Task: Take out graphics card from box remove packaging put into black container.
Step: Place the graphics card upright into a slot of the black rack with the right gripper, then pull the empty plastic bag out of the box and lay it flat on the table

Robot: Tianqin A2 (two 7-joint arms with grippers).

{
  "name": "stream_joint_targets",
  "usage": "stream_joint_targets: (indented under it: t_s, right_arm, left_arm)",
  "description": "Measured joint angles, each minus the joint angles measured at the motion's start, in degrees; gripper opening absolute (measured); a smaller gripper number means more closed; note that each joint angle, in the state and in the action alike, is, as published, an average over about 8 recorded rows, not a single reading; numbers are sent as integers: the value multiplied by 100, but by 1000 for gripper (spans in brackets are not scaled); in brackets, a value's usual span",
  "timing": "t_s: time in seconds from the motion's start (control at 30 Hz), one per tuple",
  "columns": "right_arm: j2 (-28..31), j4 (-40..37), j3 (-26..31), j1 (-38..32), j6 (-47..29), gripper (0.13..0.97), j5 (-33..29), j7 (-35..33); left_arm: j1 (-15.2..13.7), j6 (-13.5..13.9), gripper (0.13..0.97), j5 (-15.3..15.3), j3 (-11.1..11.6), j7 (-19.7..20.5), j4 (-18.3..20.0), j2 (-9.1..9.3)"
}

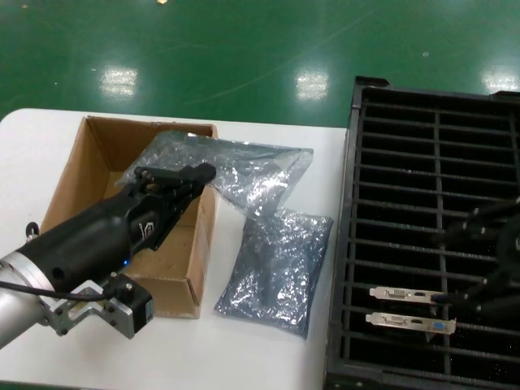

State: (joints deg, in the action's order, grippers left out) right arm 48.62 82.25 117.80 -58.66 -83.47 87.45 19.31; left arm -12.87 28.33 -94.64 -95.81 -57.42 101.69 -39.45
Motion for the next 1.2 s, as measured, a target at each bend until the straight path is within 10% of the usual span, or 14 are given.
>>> stream_joint_targets:
  t_s: [0.73,1.2]
  right_arm:
    - [-245,-1080,-1185,982,1860,854,732,-748]
    - [-273,-1083,-1259,1083,1966,945,807,-807]
  left_arm:
    - [0,0,140,0,0,0,0,0]
    - [1,1,140,-3,1,0,2,1]
